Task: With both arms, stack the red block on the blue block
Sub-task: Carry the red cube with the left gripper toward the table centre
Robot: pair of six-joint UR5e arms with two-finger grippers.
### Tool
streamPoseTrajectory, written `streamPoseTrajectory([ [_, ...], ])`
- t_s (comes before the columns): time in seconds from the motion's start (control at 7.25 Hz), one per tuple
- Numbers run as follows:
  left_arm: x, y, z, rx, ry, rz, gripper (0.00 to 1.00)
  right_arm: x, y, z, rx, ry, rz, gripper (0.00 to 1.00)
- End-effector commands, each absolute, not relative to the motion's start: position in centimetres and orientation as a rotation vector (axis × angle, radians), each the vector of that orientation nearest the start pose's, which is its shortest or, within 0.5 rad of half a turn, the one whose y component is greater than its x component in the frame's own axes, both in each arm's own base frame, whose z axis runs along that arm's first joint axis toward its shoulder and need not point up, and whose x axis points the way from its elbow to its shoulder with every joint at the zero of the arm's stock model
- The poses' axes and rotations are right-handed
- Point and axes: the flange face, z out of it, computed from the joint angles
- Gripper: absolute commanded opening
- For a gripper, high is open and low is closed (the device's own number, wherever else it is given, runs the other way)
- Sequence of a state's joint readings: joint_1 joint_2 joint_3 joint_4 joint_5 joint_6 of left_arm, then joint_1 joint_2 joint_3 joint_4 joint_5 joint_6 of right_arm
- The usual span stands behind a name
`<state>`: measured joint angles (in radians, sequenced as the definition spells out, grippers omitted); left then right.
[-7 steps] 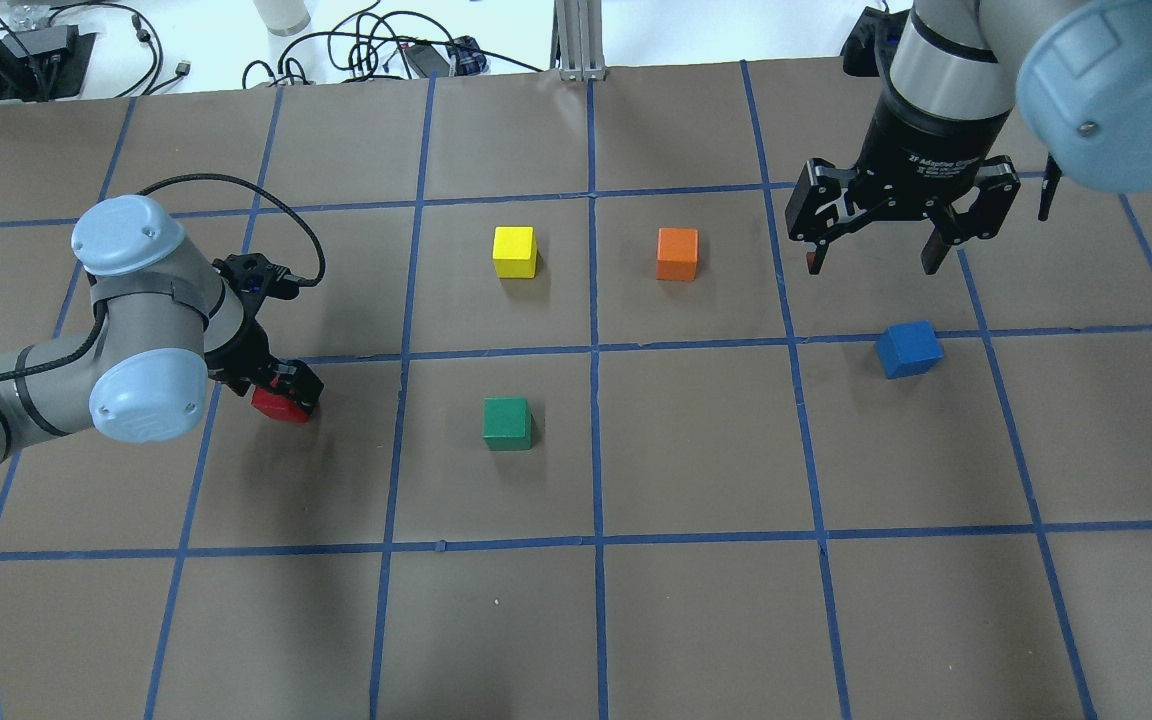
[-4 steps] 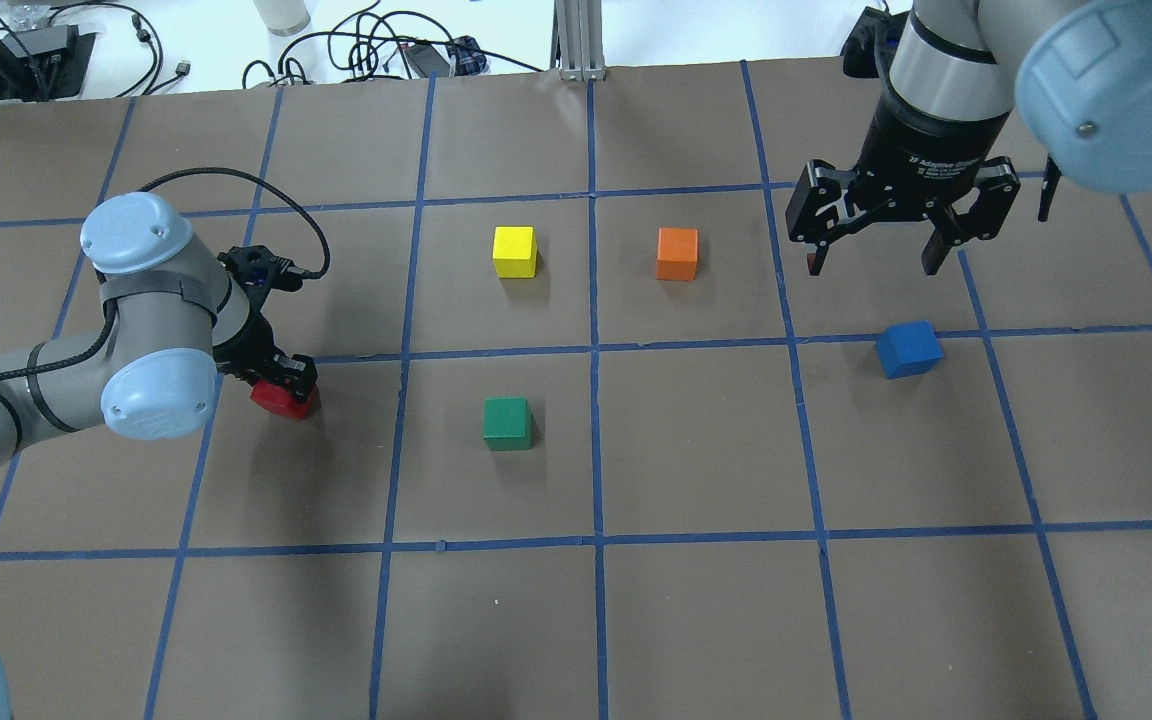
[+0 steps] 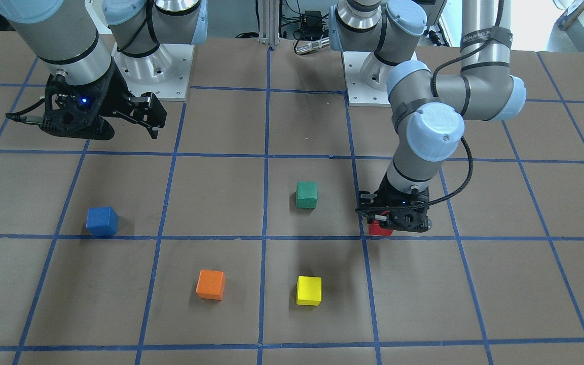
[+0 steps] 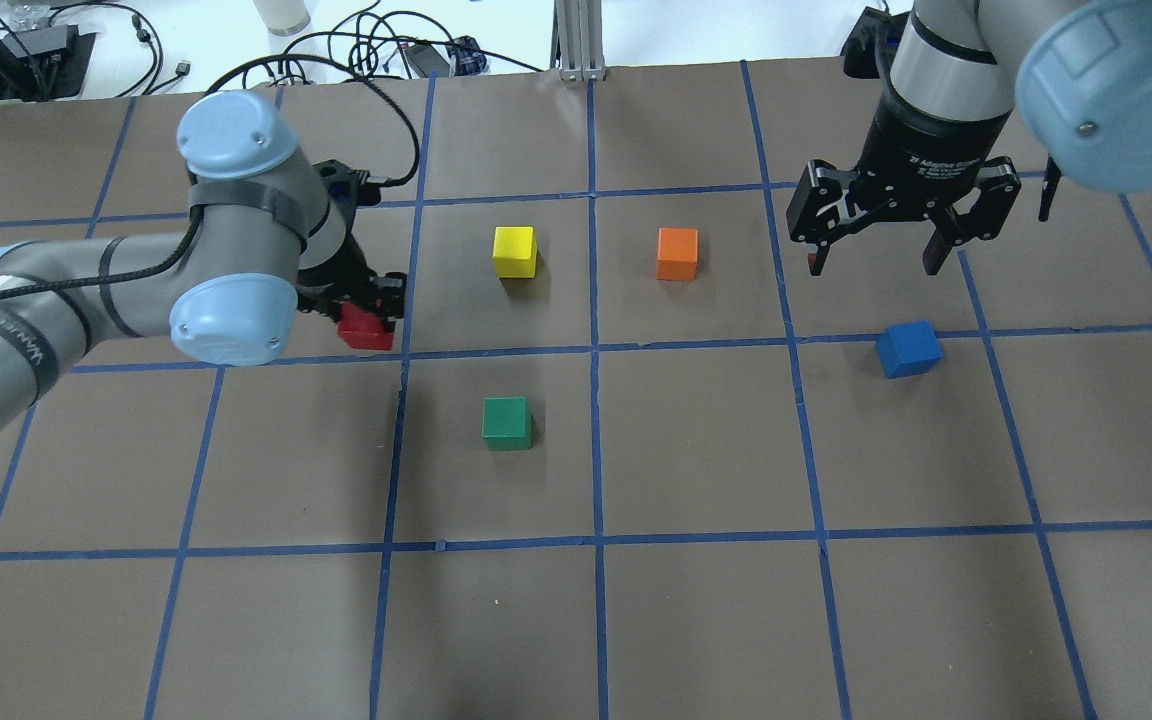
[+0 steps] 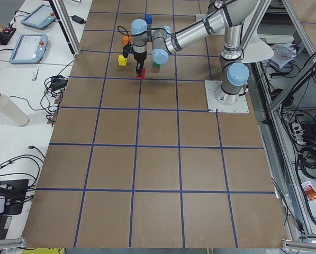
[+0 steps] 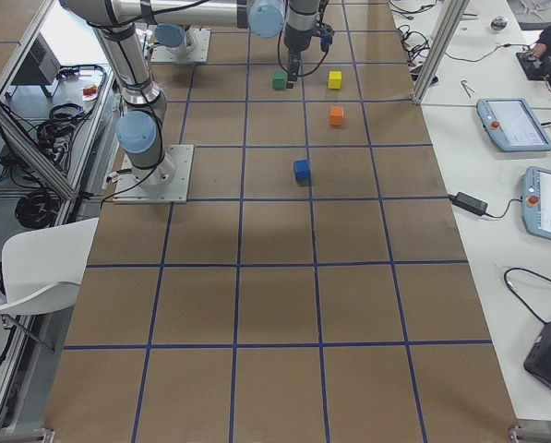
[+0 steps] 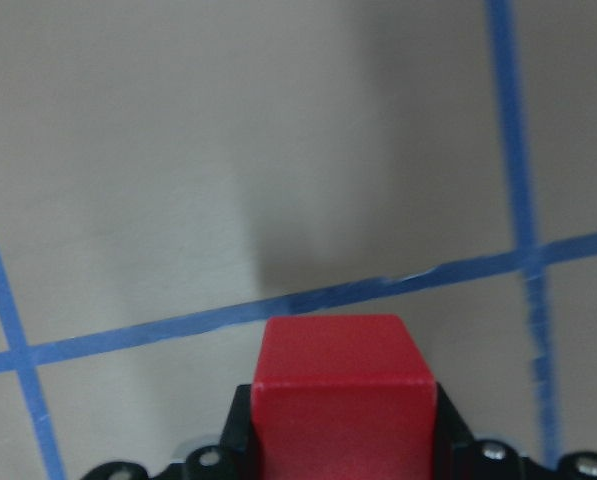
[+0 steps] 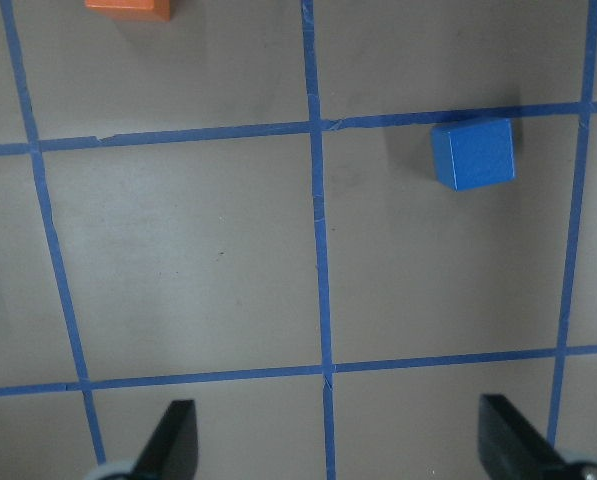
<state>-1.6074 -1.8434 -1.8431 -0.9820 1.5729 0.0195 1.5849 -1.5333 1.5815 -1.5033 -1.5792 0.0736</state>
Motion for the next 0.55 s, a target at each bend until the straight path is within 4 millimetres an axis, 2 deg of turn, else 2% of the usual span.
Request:
streamPoseTrajectory([
  [0.0,-25.2,-54.8,29.0,-0.013,3.231,-0.089,0.14,13.9,-49.4,45.7,0.096,3.151,0.183,1.00],
  [0.14,-29.0,-54.4,28.0,-0.029,3.268,-0.061,0.14,13.9,-49.4,45.7,0.096,3.152,0.183,1.00],
  [0.28,-33.4,-52.8,27.0,0.043,3.273,-0.045,0.14,13.7,-49.3,45.6,0.094,3.170,0.190,1.00],
  [0.41,-35.3,-52.2,25.7,0.063,3.265,-0.044,0.14,13.6,-49.2,45.2,0.096,3.171,0.202,1.00],
])
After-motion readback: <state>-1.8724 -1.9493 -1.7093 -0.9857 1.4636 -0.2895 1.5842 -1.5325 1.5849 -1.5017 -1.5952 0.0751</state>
